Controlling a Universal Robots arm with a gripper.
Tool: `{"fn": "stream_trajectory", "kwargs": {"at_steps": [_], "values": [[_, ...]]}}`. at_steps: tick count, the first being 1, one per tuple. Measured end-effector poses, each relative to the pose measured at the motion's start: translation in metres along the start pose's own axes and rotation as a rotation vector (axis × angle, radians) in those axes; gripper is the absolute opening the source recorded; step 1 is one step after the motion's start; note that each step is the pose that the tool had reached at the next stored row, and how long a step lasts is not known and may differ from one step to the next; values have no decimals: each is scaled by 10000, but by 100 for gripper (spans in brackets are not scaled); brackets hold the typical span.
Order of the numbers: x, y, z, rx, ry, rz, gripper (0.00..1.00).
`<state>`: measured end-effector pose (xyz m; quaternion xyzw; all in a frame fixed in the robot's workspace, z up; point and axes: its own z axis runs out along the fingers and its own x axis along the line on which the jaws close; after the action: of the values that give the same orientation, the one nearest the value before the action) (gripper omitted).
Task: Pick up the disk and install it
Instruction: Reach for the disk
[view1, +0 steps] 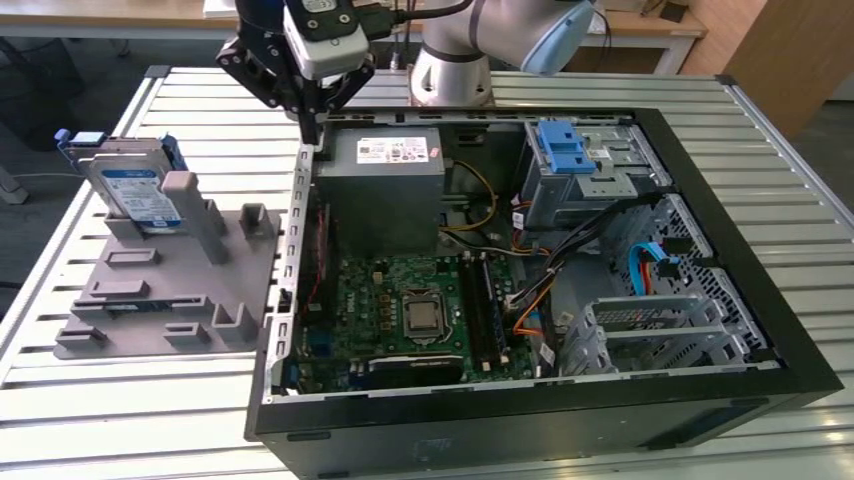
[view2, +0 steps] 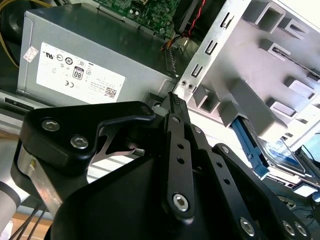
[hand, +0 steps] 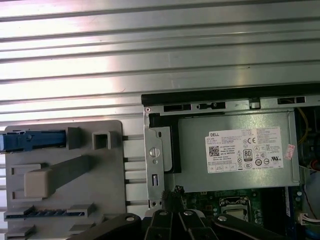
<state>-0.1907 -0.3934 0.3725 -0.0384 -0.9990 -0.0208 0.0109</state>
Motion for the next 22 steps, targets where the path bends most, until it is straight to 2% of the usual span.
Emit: {"fn": "stream_trajectory", "kwargs": {"at_steps": [10,22], "values": [[44,-2,16,2,33,1,11],[178,22,33,2,35,1,11]]}}
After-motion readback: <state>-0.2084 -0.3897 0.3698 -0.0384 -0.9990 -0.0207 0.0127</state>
